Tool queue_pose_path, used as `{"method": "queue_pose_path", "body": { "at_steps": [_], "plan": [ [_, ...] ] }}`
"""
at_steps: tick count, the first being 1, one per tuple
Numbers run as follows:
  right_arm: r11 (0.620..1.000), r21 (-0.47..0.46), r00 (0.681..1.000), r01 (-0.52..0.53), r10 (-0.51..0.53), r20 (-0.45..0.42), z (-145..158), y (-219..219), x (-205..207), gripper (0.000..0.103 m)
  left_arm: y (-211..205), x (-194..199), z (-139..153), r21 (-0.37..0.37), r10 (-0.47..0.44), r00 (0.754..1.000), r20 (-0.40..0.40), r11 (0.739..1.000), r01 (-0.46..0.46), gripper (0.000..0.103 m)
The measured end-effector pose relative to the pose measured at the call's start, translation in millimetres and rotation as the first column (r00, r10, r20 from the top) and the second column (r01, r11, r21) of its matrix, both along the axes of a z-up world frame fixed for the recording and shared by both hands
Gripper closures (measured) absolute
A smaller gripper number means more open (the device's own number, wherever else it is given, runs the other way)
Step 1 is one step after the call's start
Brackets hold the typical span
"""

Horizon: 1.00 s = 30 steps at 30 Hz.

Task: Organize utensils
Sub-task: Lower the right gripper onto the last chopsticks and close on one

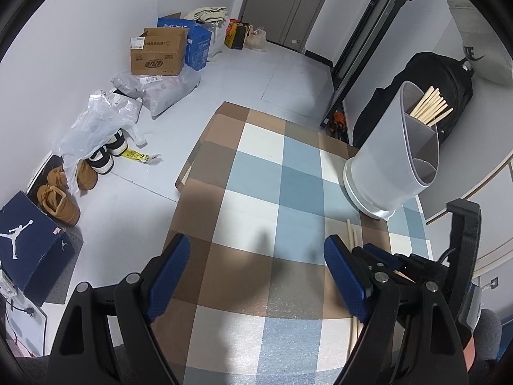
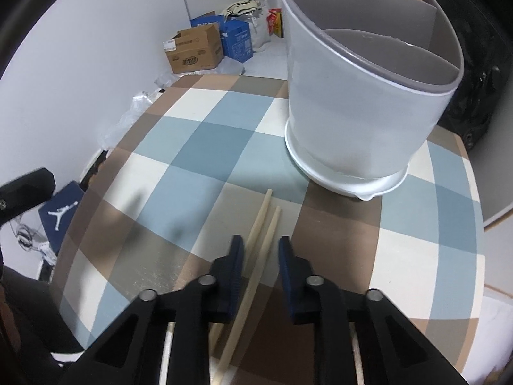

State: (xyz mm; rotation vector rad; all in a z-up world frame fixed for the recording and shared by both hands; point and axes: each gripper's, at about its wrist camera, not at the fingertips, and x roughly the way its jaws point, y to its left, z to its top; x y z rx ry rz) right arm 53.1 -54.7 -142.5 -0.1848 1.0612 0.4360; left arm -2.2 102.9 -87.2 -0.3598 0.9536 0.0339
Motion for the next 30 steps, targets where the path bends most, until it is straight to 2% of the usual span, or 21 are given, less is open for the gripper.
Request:
{"method": "queue_pose_path", "body": {
  "at_steps": [7, 21, 26, 30],
  "plan": [
    [0.999, 0.019, 0.999, 0.038, -0.038, 0.000, 1.6, -8.7, 1.8, 0.088, 0.1, -0.9, 2.1, -0.004, -0.002, 1.000, 0.007, 1.000, 0.002, 0.021],
    [0.996, -0.086, 1.000, 0.012, -0.011, 0.011, -4.5, 13.0, 5.9, 0.089, 5.6, -2.0, 3.1, -0.017, 0.011, 1.000, 0.007, 1.000, -0.011, 0.021],
    [0.999, -0.013, 0.998, 0.052, -0.052, -0.032, -1.9, 0.2, 11.2, 0.093, 8.2, -2.2, 2.5, -0.030, 0.017, 1.000, 0.006, 0.999, -0.017, 0.021],
    [0.998, 0.036, 0.998, 0.054, -0.054, -0.019, 5.2, -4.4, 6.5, 0.094, 8.0, -2.8, 3.7, -0.033, 0.015, 1.000, 0.010, 0.999, -0.015, 0.021]
  ]
}}
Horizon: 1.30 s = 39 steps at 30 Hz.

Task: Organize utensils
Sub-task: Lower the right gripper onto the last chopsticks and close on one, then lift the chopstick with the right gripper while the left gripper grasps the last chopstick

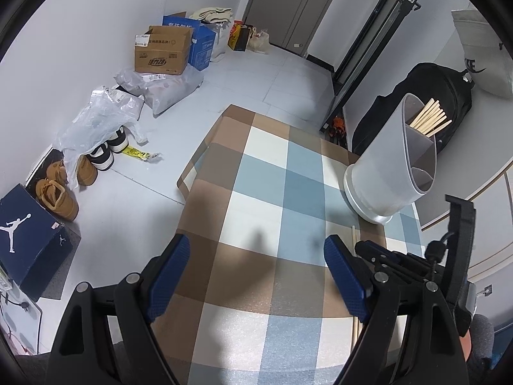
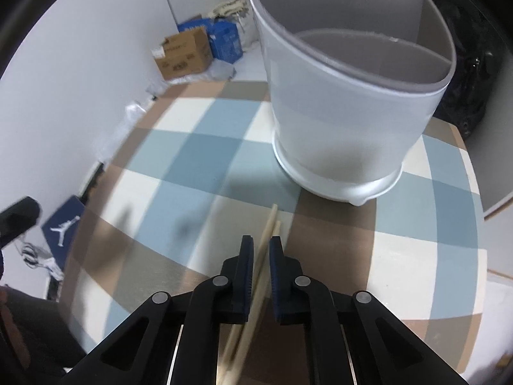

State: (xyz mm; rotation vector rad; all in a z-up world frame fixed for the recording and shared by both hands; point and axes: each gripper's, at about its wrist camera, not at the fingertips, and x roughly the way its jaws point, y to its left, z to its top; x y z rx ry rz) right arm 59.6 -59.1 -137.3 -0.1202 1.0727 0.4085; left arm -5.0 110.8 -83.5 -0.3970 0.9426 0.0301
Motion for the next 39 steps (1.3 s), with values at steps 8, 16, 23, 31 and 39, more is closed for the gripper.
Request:
{"method": "queue_pose_path", "body": {
  "at_steps": [8, 16, 23, 31, 39],
  "plan": [
    [0.998, -0.057, 1.000, 0.028, -0.027, 0.009, -5.3, -2.4, 0.7, 0.094, -4.6, -1.2, 0.1, 0.010, -0.013, 1.000, 0.002, 1.000, 0.013, 0.021],
    [0.988, -0.154, 0.999, -0.025, 0.029, 0.023, -9.4, 16.7, 6.0, 0.094, -5.9, 0.0, -0.3, 0.014, -0.010, 1.000, -0.007, 1.000, 0.010, 0.021],
    [0.991, -0.131, 1.000, -0.016, 0.018, 0.012, -8.6, 13.0, 10.4, 0.098, -8.9, 2.8, -1.4, 0.015, -0.009, 1.000, -0.022, 1.000, 0.009, 0.021],
    [1.000, -0.005, 0.997, -0.004, 0.005, 0.073, 24.5, -3.1, -2.5, 0.100, -28.0, 9.7, -2.9, 0.066, -0.039, 0.999, -0.036, 0.997, 0.041, 0.021],
    [0.989, 0.145, 0.984, 0.009, -0.034, 0.176, 80.1, -36.1, -16.1, 0.100, -64.8, 23.5, -8.6, 0.062, -0.128, 0.989, -0.079, 0.989, 0.133, 0.021]
  ]
}}
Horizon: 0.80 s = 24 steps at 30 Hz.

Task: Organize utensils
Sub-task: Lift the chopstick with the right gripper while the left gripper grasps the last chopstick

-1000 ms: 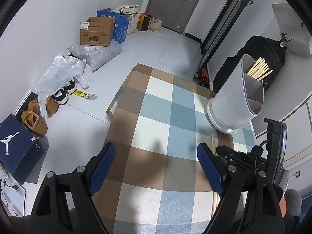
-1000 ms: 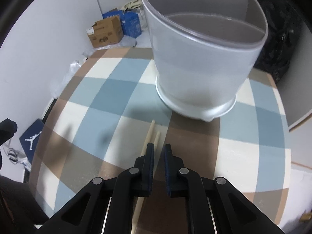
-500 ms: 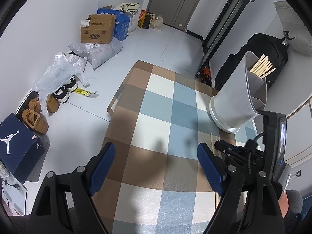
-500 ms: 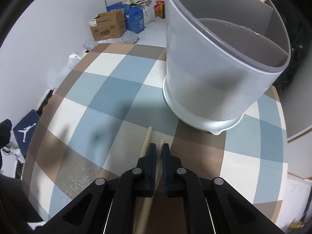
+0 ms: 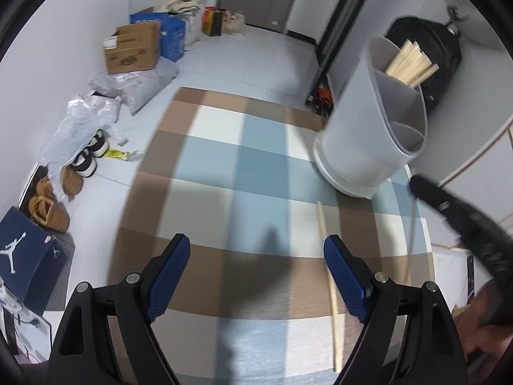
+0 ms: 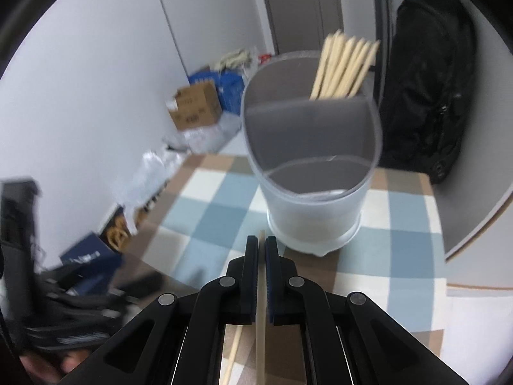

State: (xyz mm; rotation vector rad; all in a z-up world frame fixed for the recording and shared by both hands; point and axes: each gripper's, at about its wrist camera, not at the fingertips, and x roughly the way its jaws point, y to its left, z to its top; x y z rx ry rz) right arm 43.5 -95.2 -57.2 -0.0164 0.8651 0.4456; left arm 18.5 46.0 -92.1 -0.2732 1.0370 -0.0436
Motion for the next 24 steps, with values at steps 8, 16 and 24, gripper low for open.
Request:
{"method": "queue_pose_path", "body": {
  "at_steps": [8, 16, 24],
  "plan": [
    [0.991, 0.121, 0.997, 0.058, -0.064, 0.050, 32.7, -56.3, -8.2, 0.099, -34.1, 17.3, -19.6, 0.008, -0.068, 0.992, -0.103, 0.998, 0.069, 0.021],
    [0.965, 0.234, 0.993, 0.115, -0.119, 0.004, 28.0, -96.6, -3.0, 0.099, -49.6, 26.9, -26.0, 0.024, -0.086, 0.986, -0.145, 0.996, 0.090, 0.021],
    [0.958, 0.269, 0.993, 0.101, -0.116, 0.037, 37.4, -110.4, -7.3, 0.099, -57.2, 45.0, -37.9, 0.059, -0.097, 0.979, -0.179, 0.992, 0.109, 0.033]
  ]
}}
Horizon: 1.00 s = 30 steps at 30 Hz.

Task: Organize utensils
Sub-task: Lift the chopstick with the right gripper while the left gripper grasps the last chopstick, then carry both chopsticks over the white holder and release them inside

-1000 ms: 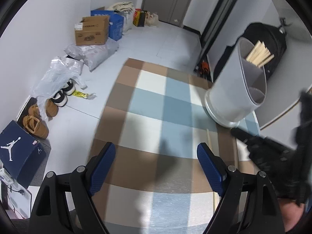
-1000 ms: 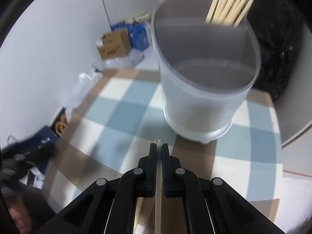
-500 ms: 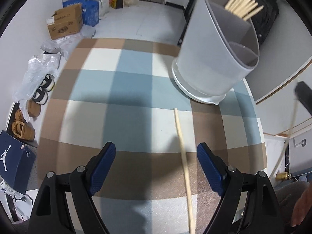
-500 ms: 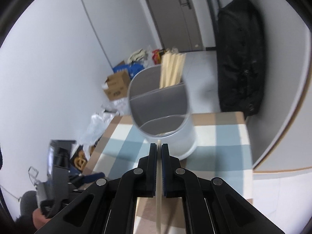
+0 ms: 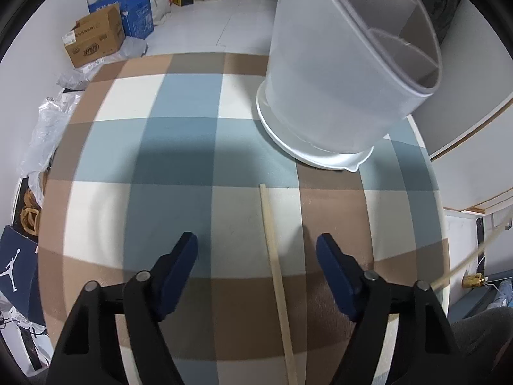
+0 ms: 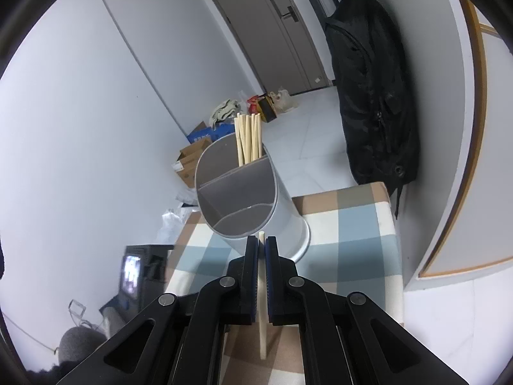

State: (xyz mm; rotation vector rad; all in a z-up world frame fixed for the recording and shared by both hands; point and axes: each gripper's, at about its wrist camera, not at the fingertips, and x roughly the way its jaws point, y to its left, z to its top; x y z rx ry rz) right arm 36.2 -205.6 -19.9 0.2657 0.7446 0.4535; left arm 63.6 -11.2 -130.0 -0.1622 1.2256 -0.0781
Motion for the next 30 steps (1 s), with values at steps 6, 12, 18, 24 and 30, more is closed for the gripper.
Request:
{"method": "queue_pose_path", "body": {
  "at_steps": [6, 12, 18, 24, 30],
  "plan": [
    [1.000, 0.016, 1.000, -0.002, 0.002, 0.003, 3.4, -7.6, -0.8, 0.099, -6.3, 3.3, 1.8, 0.065, -0.032, 0.999, 0.021, 0.997, 0.030, 0.061],
    [1.000, 0.008, 1.000, -0.019, 0.019, 0.014, 5.2, -5.4, -5.1, 0.099, -12.1, 9.0, 1.4, 0.110, -0.045, 0.998, 0.037, 0.993, 0.041, 0.098],
    [1.000, 0.028, 1.000, -0.009, 0.009, 0.004, 5.5, -12.2, -7.0, 0.099, -7.2, 8.7, 4.8, 0.045, -0.016, 0.998, 0.060, 0.999, 0.013, 0.102],
    [0.999, 0.035, 1.000, -0.006, 0.005, 0.019, 8.5, -11.9, -9.8, 0.099, -2.6, -13.1, 43.3, 0.005, 0.029, 0.974, 0.226, 1.000, -0.030, 0.102],
    [0.999, 0.042, 0.999, -0.016, 0.014, 0.039, 9.6, -5.1, -13.7, 0.099, 0.3, -40.1, 82.7, -0.022, 0.061, 0.933, 0.355, 0.998, -0.057, 0.102]
  ]
}}
